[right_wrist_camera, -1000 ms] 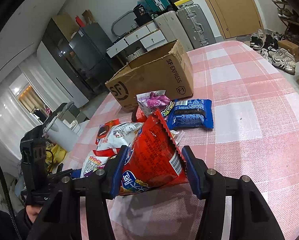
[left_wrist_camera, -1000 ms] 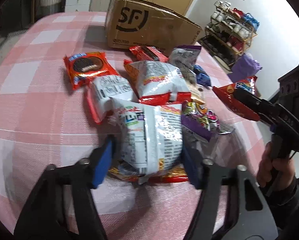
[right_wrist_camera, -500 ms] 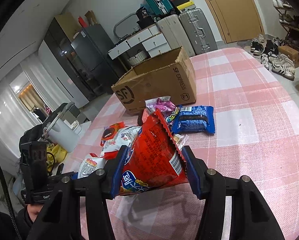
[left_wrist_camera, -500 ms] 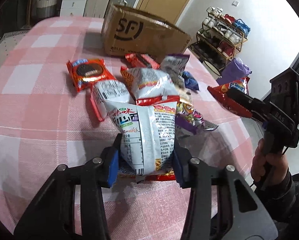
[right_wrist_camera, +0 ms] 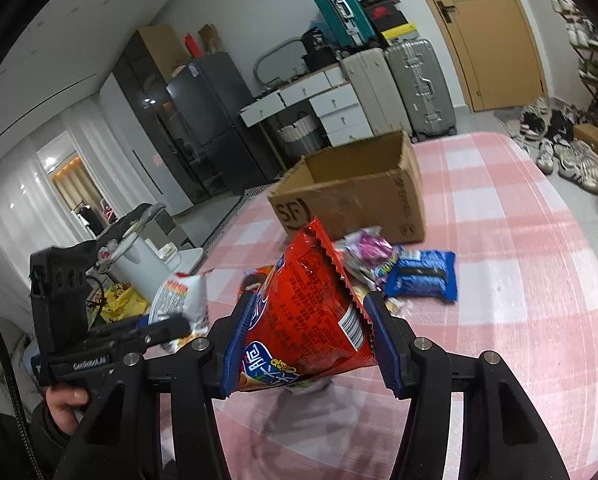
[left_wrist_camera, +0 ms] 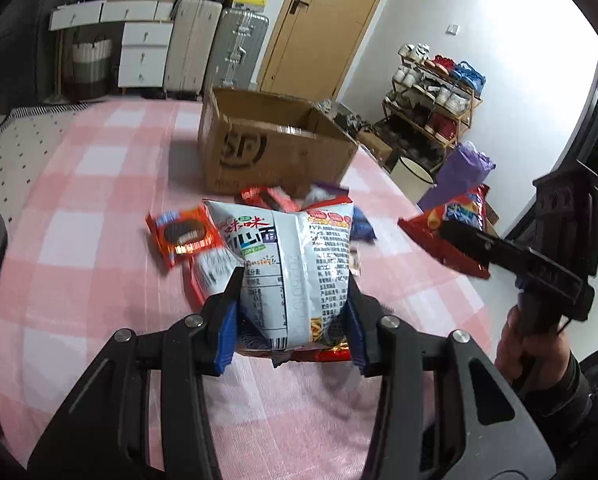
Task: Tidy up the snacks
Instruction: 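Carry both bags over the cardboard box and open both tools to drop them, then withdraw both tools from the box back toward the snack pile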
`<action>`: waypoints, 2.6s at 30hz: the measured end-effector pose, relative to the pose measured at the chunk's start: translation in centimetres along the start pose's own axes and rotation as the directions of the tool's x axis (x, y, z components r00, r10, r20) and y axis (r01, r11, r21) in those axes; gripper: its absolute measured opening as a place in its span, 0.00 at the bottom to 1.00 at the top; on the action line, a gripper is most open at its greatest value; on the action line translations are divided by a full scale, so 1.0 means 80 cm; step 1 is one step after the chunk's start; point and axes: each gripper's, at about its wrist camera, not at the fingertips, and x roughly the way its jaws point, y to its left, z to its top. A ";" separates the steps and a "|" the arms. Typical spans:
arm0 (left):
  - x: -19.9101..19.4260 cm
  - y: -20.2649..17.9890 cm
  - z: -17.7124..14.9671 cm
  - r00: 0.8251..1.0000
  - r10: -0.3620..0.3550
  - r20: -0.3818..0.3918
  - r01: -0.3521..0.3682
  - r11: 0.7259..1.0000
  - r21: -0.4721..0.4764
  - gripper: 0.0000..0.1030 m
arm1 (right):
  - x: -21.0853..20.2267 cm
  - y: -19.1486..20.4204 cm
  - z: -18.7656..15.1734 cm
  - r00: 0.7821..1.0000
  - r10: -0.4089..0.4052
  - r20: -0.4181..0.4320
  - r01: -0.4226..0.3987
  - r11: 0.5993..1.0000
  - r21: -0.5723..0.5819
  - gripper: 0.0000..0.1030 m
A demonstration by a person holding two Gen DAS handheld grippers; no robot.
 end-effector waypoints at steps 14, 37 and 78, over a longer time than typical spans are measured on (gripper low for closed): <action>-0.032 -0.045 0.109 0.992 0.002 0.122 -0.011 0.997 0.079 0.41 | -0.010 0.047 0.067 0.997 0.055 0.055 -0.050 0.995 -0.091 0.53; 0.027 -0.063 0.285 0.988 0.067 0.139 -0.085 0.988 0.130 0.41 | 0.018 0.077 0.209 0.993 0.020 0.113 0.000 0.984 -0.178 0.53; 0.311 0.055 0.344 0.986 0.161 -0.041 -0.159 0.986 0.046 0.75 | 0.227 -0.066 0.250 0.990 -0.141 0.000 0.140 0.986 -0.091 0.59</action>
